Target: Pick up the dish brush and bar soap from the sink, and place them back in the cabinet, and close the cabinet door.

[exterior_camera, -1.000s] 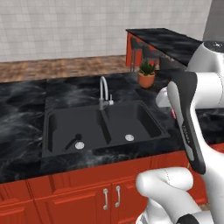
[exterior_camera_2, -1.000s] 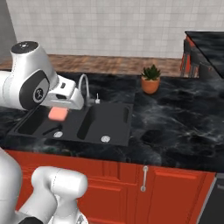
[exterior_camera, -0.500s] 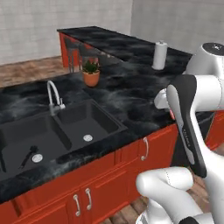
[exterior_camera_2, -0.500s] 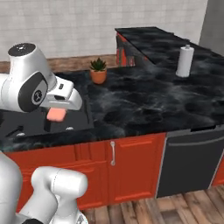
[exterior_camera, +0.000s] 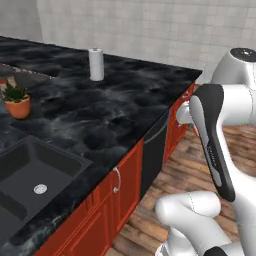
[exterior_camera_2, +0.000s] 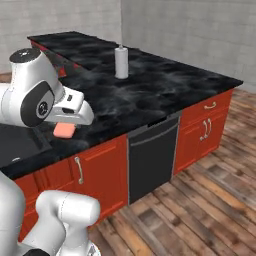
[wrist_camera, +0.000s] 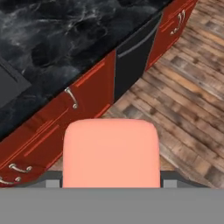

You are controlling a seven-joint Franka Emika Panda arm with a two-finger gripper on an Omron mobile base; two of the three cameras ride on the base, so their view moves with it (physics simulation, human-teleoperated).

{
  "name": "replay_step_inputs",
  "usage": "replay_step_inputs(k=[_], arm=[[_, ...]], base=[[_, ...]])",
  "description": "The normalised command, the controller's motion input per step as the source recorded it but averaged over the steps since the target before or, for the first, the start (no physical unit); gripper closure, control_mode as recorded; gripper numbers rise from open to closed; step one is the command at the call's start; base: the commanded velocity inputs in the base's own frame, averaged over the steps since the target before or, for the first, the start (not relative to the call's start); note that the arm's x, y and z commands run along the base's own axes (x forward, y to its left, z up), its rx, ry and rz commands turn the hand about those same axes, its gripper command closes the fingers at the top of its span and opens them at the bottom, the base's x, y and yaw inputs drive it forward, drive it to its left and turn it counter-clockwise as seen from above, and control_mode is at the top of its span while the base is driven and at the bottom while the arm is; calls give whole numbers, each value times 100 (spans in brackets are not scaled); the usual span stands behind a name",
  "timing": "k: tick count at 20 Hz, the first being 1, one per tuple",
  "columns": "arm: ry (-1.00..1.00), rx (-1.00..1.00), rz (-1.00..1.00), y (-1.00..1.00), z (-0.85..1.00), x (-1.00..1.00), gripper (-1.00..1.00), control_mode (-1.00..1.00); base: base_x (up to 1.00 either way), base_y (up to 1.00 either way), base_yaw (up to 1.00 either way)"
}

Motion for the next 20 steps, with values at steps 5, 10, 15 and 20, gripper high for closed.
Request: replay_step_inputs(k=[5, 10, 15, 20], arm=[[0, 0, 0, 0, 0, 0, 100, 100], [0, 0, 0, 0, 0, 0, 100, 100], [0, 0, 0, 0, 0, 0, 100, 100], [0, 0, 0, 0, 0, 0, 100, 100]], base=[[-11, -18, -67], [-7, -27, -65], [-2, -23, -67], [0, -21, -68]])
